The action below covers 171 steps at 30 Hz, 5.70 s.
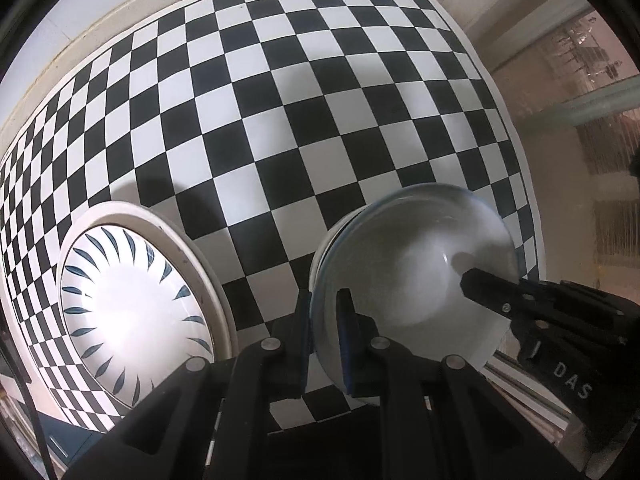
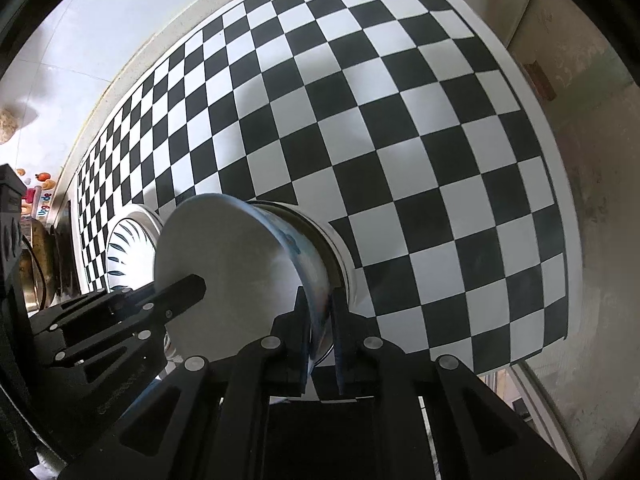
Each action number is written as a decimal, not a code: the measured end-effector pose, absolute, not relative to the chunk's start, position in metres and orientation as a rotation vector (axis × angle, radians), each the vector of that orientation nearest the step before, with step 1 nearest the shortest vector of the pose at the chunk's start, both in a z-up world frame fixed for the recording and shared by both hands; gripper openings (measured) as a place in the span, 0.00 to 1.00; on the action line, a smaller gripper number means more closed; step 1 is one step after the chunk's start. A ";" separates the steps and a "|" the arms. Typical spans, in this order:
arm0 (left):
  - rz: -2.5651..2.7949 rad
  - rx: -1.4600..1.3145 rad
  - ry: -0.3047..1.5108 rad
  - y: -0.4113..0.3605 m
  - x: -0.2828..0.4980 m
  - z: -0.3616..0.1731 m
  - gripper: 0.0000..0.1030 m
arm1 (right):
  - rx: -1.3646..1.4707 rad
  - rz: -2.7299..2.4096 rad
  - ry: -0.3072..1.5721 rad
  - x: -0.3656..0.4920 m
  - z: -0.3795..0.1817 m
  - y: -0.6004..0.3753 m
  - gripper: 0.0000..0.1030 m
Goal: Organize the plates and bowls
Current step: 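Lower the blue-dotted bowl onto the stack and open both grippers, then grip the rim of the bowl stack with both grippers, then lift the bowl stack with both grippers and carry it over the plate stack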
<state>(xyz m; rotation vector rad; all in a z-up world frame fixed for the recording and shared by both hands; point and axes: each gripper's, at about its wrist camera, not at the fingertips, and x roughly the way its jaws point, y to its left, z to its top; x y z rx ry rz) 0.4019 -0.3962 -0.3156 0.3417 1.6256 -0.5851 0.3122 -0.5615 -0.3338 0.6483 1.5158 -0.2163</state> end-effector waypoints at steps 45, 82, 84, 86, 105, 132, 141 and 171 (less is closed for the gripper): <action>-0.625 0.322 1.363 -0.336 0.361 -0.151 0.11 | 0.384 -0.273 1.260 0.240 -0.145 -0.501 0.14; -0.693 0.008 1.913 -0.381 0.434 -0.387 0.27 | 0.811 -0.104 1.423 0.292 -0.392 -0.566 0.92; -0.698 -0.001 1.918 -0.383 0.435 -0.387 0.29 | 0.819 -0.101 1.430 0.295 -0.398 -0.567 0.92; -0.706 0.002 1.920 -0.385 0.435 -0.388 0.31 | 0.833 -0.103 1.442 0.299 -0.404 -0.568 0.92; -0.737 -0.017 1.892 -0.389 0.443 -0.381 0.33 | 0.995 -0.088 1.465 0.315 -0.419 -0.566 0.52; -0.742 -0.055 1.801 -0.350 0.457 -0.339 0.33 | 0.927 -0.015 1.400 0.340 -0.386 -0.533 0.50; -0.704 -0.110 1.740 -0.311 0.466 -0.315 0.33 | 0.863 0.047 1.388 0.370 -0.365 -0.495 0.50; -0.453 -0.306 1.697 -0.128 0.482 -0.329 0.33 | 0.658 0.306 1.500 0.441 -0.386 -0.327 0.50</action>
